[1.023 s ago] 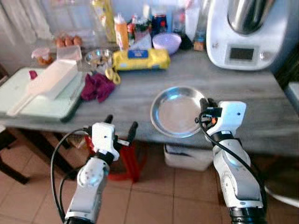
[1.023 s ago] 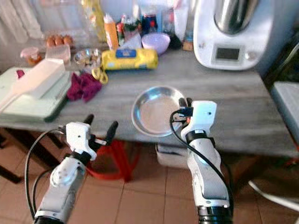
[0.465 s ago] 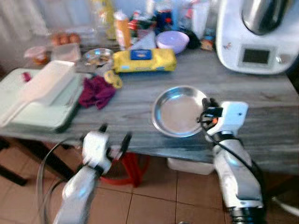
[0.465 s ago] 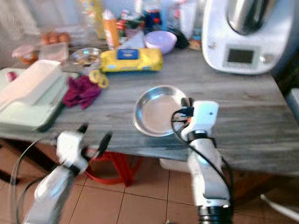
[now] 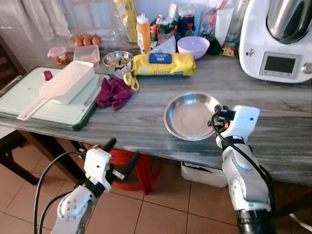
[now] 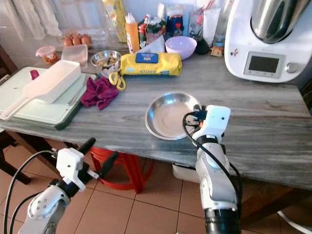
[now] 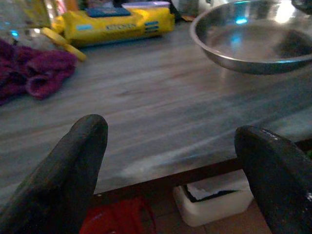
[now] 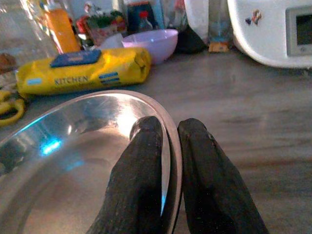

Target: Setting the table

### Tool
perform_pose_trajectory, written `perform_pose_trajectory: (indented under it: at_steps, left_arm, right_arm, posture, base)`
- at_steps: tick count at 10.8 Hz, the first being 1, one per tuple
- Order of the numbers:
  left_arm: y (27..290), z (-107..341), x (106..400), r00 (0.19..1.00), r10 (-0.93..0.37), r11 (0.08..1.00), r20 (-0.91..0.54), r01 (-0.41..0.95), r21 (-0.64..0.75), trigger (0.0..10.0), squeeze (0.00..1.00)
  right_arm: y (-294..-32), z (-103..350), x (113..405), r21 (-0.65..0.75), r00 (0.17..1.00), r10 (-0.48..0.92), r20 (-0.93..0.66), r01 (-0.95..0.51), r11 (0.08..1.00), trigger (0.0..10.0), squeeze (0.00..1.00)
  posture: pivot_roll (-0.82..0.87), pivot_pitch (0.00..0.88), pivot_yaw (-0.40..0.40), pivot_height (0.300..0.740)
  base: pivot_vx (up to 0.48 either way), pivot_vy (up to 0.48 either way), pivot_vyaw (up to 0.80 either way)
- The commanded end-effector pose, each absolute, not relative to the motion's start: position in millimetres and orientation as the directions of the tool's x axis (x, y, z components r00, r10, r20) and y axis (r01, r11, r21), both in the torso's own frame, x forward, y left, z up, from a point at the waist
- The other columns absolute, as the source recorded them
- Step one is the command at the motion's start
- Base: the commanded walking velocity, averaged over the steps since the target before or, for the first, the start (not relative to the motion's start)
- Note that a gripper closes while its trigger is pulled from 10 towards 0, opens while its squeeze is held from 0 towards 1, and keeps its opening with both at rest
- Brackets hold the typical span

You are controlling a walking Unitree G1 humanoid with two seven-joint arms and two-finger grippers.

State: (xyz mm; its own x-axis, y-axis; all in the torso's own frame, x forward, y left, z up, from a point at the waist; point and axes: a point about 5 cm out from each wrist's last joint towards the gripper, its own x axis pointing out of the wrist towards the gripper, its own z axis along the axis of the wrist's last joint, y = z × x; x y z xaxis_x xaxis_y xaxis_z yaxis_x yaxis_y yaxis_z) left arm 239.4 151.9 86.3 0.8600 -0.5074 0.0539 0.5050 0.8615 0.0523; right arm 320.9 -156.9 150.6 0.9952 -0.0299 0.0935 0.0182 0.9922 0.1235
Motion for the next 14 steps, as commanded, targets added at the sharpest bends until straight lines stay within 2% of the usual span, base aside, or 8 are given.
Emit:
perform_pose_trajectory:
  at_steps: [1,5,11,12,14]
  left_arm:
    - [151.3,87.8,237.0,0.852,-0.521,0.854,0.055,0.518,0.06,10.0,0.0]
    - [146.3,85.5,237.1,0.84,-0.54,0.842,0.051,0.538,0.045,10.0,0.0]
    - [143.8,84.1,241.6,0.826,-0.562,0.827,0.045,0.56,0.053,10.0,0.0]
    - [143.4,84.5,242.0,0.824,-0.565,0.825,0.046,0.563,0.054,10.0,0.0]
    - [143.5,86.1,243.0,0.82,-0.57,0.822,0.05,0.567,0.057,10.0,0.0]
  right_arm:
    - [-156.0,153.4,325.2,0.141,0.996,-0.036,0.085,0.024,0.99,10.0,0.0]
    - [-161.6,137.5,334.9,0.205,0.998,-0.066,-0.01,0.067,0.976,10.0,0.0]
    - [-151.8,122.5,341.2,0.23,0.996,0.007,-0.084,0.012,0.973,10.0,0.0]
    - [-151.4,121.1,341.1,0.242,0.996,0.012,-0.089,0.01,0.97,10.0,1.0]
    - [-150.4,119.9,341.5,0.247,0.996,0.017,-0.089,0.005,0.969,10.0,1.0]
  posture:
    - [-0.02,0.127,0.051,0.74]
    - [-0.02,0.122,0.047,0.74]
    - [-0.02,0.116,0.044,0.74]
    - [-0.02,0.117,0.043,0.74]
    - [-0.02,0.116,0.045,0.74]
  base:
    - [0.0,0.0,0.0]
    - [0.0,0.0,0.0]
    - [0.0,0.0,0.0]
    - [0.0,0.0,0.0]
    - [0.0,0.0,0.0]
